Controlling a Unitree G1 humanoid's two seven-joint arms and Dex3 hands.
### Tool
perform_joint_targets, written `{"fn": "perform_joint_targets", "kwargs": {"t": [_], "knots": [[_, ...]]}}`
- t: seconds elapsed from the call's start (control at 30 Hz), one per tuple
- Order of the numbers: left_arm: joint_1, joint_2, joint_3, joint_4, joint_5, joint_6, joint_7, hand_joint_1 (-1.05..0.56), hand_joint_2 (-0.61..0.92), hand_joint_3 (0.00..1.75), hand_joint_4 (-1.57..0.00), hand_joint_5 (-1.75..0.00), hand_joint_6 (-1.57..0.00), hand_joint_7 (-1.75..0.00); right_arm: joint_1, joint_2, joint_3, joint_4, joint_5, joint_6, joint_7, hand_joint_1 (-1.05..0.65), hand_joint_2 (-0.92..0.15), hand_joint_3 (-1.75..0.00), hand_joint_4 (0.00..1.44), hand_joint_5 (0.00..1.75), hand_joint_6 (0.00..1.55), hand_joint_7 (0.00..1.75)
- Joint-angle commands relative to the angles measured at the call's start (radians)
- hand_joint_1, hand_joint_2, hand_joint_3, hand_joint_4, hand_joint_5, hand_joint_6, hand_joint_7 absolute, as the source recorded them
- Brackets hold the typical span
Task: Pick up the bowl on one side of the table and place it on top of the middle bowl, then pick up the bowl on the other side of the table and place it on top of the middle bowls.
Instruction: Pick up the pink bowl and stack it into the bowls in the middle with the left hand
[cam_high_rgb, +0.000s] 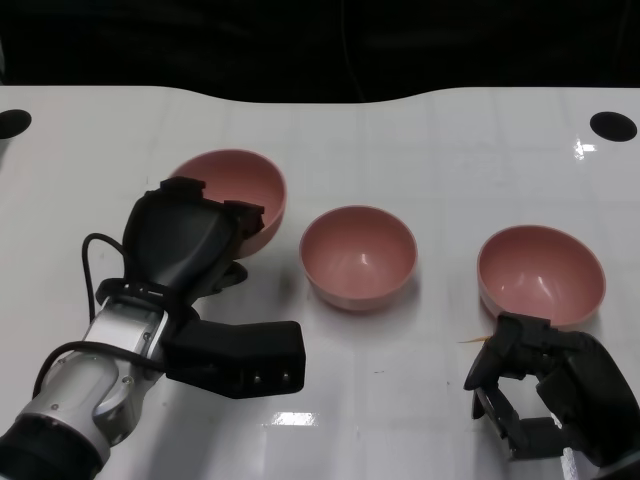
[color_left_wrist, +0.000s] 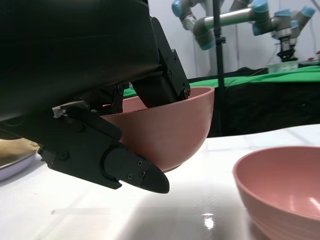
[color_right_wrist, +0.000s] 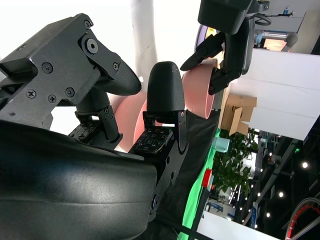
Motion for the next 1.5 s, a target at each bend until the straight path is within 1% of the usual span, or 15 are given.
{"fn": "perform_joint_targets", "kwargs": {"t": [0.03,0.13,0.27,0.37,0.5,0.6,0.67,0.77,0.83,1.13,1.23,1.3,1.33,1.4,1.5], "knots": [[-0.027,0.009,0.011,-0.014,-0.008,-0.011,-0.005,-0.26,0.92,0.11,-0.78,-1.75,-0.91,-0.92,0.001,-0.009,-0.003,-0.004,-0.001,0.008,-0.007,-0.11,-0.36,-1.35,0.81,1.56,0.83,1.24],[-0.060,0.000,-0.003,-0.006,-0.030,-0.109,-0.002,-0.26,0.91,0.12,-0.83,-1.66,-0.92,-0.93,-0.002,-0.007,-0.001,-0.001,0.002,0.007,-0.003,-0.10,-0.37,-1.34,0.82,1.55,0.83,1.24],[-0.087,-0.012,-0.018,0.020,-0.028,-0.166,-0.001,-0.27,0.89,0.22,-0.80,-1.74,-0.83,-1.24,-0.005,-0.007,0.001,0.000,-0.002,0.010,-0.004,-0.12,-0.36,-1.34,0.81,1.54,0.83,1.23],[-0.111,-0.030,-0.030,0.040,-0.029,-0.207,-0.002,-0.28,0.83,0.27,-0.85,-1.64,-0.91,-0.97,-0.010,-0.006,0.001,0.008,-0.005,0.001,-0.006,-0.12,-0.36,-1.33,0.82,1.55,0.84,1.24],[-0.144,-0.054,-0.055,0.090,-0.010,-0.253,0.042,-0.25,0.77,0.27,-0.86,-1.74,-0.83,-1.36,-0.006,-0.002,0.002,-0.001,0.003,0.022,-0.006,-0.11,-0.37,-1.34,0.82,1.55,0.84,1.24],[-0.152,-0.060,-0.056,0.105,-0.010,-0.265,0.044,-0.25,0.76,0.27,-0.87,-1.75,-0.82,-1.42,-0.004,-0.001,0.002,-0.005,0.004,0.027,-0.007,-0.10,-0.37,-1.34,0.83,1.55,0.84,1.23],[-0.164,-0.081,-0.066,0.117,-0.021,-0.274,0.006,-0.25,0.77,0.35,-0.86,-1.75,-0.83,-1.35,-0.003,-0.003,0.003,-0.010,0.003,0.023,-0.005,-0.11,-0.37,-1.34,0.82,1.55,0.84,1.23],[-0.177,-0.103,-0.088,0.136,-0.016,-0.265,-0.028,-0.25,0.63,0.74,-0.85,-1.72,-0.89,-1.17,-0.002,-0.004,0.003,-0.014,0.003,0.023,-0.005,-0.12,-0.36,-1.35,0.82,1.57,0.83,1.23],[-0.181,-0.114,-0.100,0.151,-0.010,-0.258,-0.031,-0.24,0.59,0.84,-0.85,-1.72,-0.90,-1.14,-0.002,-0.005,0.003,-0.013,0.001,0.022,-0.005,-0.12,-0.35,-1.36,0.81,1.57,0.83,1.23],[-0.204,-0.149,-0.123,0.268,-0.040,-0.300,-0.043,-0.25,0.64,0.81,-0.87,-1.53,-0.86,-1.12,-0.006,-0.006,0.002,-0.001,0.000,0.013,-0.003,-0.12,-0.34,-1.37,0.82,1.58,0.83,1.23],[-0.214,-0.161,-0.130,0.300,-0.037,-0.284,-0.074,-0.26,0.69,0.71,-0.90,-1.29,-0.85,-1.01,-0.008,-0.007,0.001,0.005,-0.003,0.006,-0.003,-0.12,-0.34,-1.37,0.81,1.57,0.83,1.23],[-0.225,-0.168,-0.148,0.306,-0.012,-0.228,-0.138,-0.33,0.84,0.49,-0.68,-1.01,-0.66,-0.61,-0.007,-0.007,0.001,0.007,-0.001,0.007,-0.003,-0.12,-0.35,-1.36,0.81,1.56,0.83,1.22],[-0.230,-0.170,-0.159,0.303,0.000,-0.197,-0.170,-0.40,0.89,0.42,-0.52,-0.71,-0.54,-0.33,-0.007,-0.006,0.001,0.007,0.001,0.008,-0.001,-0.13,-0.35,-1.35,0.80,1.56,0.83,1.22],[-0.233,-0.172,-0.175,0.294,0.017,-0.155,-0.203,-0.43,0.91,0.39,-0.45,-0.53,-0.49,-0.16,-0.008,-0.006,0.001,0.008,0.000,0.005,-0.001,-0.13,-0.35,-1.34,0.80,1.56,0.83,1.22],[-0.222,-0.170,-0.185,0.267,0.025,-0.121,-0.234,-0.67,0.92,0.47,-0.15,-0.33,-0.26,-0.02,-0.008,-0.004,0.001,0.010,0.002,0.000,-0.001,-0.13,-0.38,-1.30,0.80,1.56,0.83,1.21]]}}
